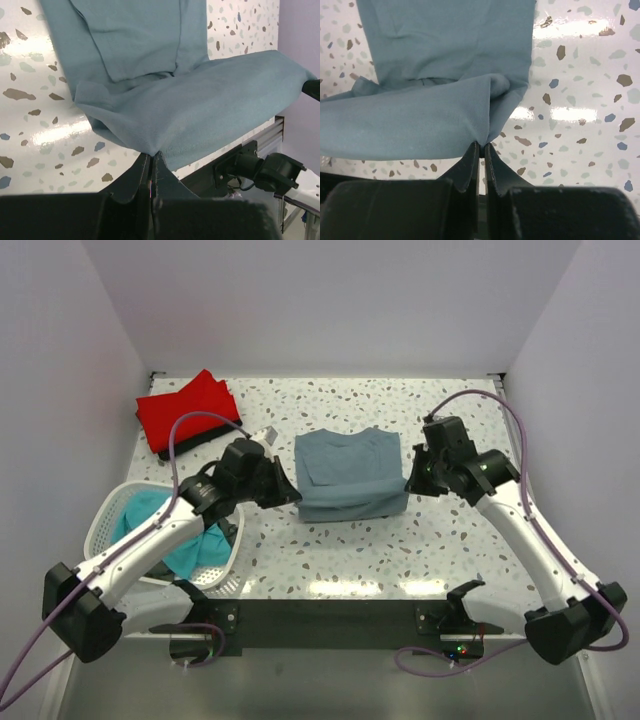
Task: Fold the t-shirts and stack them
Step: Fold the tshirt
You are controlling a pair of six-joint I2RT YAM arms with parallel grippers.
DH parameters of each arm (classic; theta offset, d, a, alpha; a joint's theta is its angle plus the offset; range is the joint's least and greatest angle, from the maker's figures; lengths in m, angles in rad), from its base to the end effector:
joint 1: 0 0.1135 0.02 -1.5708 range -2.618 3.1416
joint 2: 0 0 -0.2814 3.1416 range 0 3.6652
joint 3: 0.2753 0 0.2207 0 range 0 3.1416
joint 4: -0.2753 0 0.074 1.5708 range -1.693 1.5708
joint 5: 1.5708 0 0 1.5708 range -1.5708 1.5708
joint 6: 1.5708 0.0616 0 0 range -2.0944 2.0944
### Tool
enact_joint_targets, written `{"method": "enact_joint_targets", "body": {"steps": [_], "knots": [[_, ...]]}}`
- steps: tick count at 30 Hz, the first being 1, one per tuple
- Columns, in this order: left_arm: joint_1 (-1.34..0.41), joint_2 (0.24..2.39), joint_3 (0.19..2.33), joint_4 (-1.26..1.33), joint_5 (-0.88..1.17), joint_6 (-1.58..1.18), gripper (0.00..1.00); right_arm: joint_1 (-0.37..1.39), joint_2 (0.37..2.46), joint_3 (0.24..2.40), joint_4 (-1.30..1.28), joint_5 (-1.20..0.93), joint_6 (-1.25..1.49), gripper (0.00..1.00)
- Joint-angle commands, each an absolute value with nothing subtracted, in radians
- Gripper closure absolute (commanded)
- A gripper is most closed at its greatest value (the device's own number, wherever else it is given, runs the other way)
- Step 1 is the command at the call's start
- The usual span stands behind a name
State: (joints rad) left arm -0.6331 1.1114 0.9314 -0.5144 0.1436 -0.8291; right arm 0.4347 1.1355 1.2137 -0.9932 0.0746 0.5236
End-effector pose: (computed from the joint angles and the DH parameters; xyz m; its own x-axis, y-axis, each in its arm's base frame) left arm 0.1710 -0.1365 0.3004 -0.8456 -0.2846 -0.4516 0.0751 0.7742 -0.6285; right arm 0.1751 0.0763 0.3377 -0.8119 0.1728 -0.5576 0.0314 0.9668 0.2537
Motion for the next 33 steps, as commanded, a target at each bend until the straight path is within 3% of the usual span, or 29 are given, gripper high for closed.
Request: {"method": "enact_joint_targets", "body": {"steps": [1, 18, 33], "knots": [[-0.608, 1.179, 0.933, -0.393, 0.150, -0.830, 1.00, 0.428, 1.176, 1.243, -0.896, 0.176, 0.526, 1.00], [-0.431, 1.517, 1.098, -0.215, 0.310, -0.742, 1.00, 0.334, 1.462, 1.376, -0.700, 0.196, 0.422, 1.00], [-0.308, 1.805, 1.291, -0.138, 0.442, -0.755, 1.00, 0.273, 1.845, 1.722, -0.644, 0.156, 0.357, 1.00]]}}
